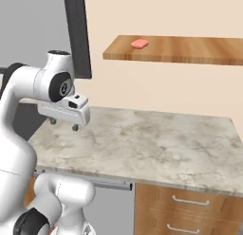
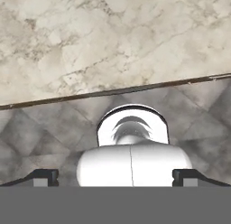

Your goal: Pick up the sponge and bar soap from the sink, and place them back in the shelves.

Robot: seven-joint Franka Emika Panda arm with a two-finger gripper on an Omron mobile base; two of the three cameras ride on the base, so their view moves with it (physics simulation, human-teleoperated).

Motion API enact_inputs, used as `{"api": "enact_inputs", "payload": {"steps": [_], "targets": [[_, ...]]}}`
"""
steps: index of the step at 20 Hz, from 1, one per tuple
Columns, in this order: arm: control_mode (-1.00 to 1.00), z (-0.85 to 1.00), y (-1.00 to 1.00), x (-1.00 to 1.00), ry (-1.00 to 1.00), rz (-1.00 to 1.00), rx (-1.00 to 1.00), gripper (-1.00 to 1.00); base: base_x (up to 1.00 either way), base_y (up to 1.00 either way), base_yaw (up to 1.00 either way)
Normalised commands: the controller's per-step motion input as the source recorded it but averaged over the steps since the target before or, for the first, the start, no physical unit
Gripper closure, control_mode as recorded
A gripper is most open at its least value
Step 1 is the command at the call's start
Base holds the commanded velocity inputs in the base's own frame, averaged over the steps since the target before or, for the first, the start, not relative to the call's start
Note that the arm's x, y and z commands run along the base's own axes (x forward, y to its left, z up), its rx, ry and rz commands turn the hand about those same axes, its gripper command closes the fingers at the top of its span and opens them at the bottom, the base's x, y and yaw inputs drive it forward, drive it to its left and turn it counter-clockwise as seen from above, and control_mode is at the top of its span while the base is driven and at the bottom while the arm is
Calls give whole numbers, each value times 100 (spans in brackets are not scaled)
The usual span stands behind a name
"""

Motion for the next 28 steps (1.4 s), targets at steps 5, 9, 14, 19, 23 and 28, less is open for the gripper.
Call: {"api": "enact_inputs", "payload": {"steps": [5, 9, 14, 19, 23, 28], "targets": [[100, 0, 0, 0, 0, 0, 0, -100, -34, 86, 11], [100, 0, 0, 0, 0, 0, 0, -100, -29, 100, 7], [100, 0, 0, 0, 0, 0, 0, -100, -9, 100, 2], [100, 0, 0, 0, 0, 0, 0, -100, 0, 100, 0], [100, 0, 0, 0, 0, 0, 0, -100, 1, 100, 0], [100, 0, 0, 0, 0, 0, 0, -100, 11, 99, 0]]}}
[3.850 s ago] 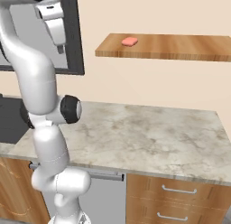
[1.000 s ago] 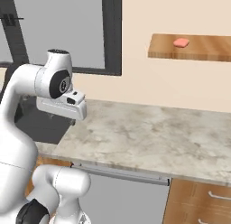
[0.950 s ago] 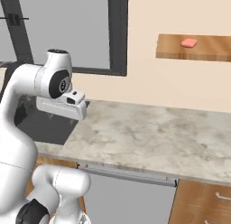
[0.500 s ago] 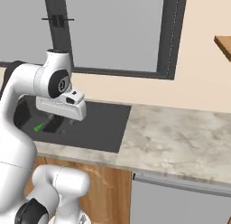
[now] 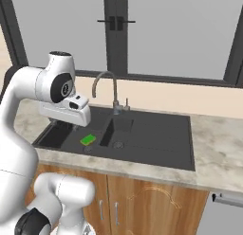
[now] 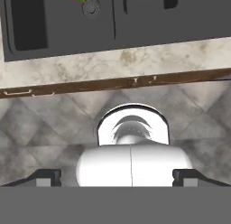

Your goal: Pick up the sponge and bar soap from the sink, and place them back in the shelves.

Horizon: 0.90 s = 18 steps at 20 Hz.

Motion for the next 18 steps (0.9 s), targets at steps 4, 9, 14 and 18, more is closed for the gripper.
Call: {"api": "enact_inputs", "payload": {"steps": [4, 9, 14, 18], "targets": [[100, 0, 0, 0, 0, 0, 0, -100, 37, 71, 0], [100, 0, 0, 0, 0, 0, 0, -100, 50, 23, 0], [100, 0, 0, 0, 0, 0, 0, -100, 43, 19, 0], [100, 0, 0, 0, 0, 0, 0, -100, 32, 26, 0]]}}
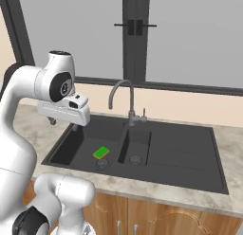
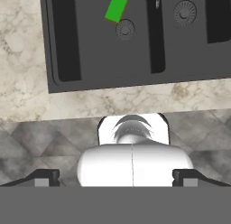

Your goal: Pick up the sponge and bar soap from the sink, and place them back in the shelves.

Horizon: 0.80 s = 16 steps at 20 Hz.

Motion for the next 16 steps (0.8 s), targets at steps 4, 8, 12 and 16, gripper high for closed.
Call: {"api": "enact_inputs", "payload": {"steps": [4, 8, 12, 16], "targets": [[100, 0, 0, 0, 0, 0, 0, -100, 22, 28, 0], [-100, -35, 44, 25, 0, 0, -6, -100, 0, 0, 0], [-100, -37, 47, 31, 0, 0, -5, -100, 0, 0, 0], [-100, -28, 22, 33, -2, 0, -1, -100, 0, 0, 0]]}}
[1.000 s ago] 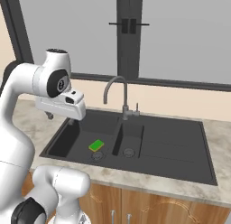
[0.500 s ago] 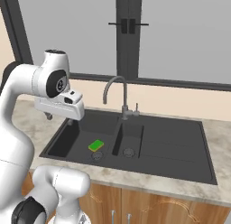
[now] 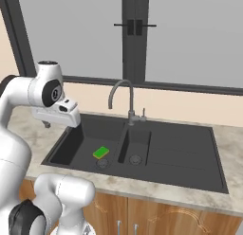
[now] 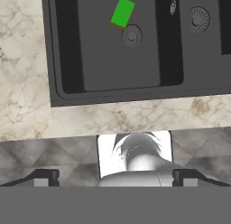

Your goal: Pick up the sponge and bar soap from the sink, and place them back in the shelves.

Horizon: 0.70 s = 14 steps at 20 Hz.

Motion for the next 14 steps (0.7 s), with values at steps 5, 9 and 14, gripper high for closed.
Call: {"api": "enact_inputs", "payload": {"steps": [5, 9, 14], "targets": [[-100, -23, 4, 36, -2, 0, 0, -100, 0, 0, 0], [-100, -20, 0, 35, -3, 0, 0, -100, 0, 0, 0], [-100, -23, 0, 33, -4, 0, 0, -100, 0, 0, 0]]}}
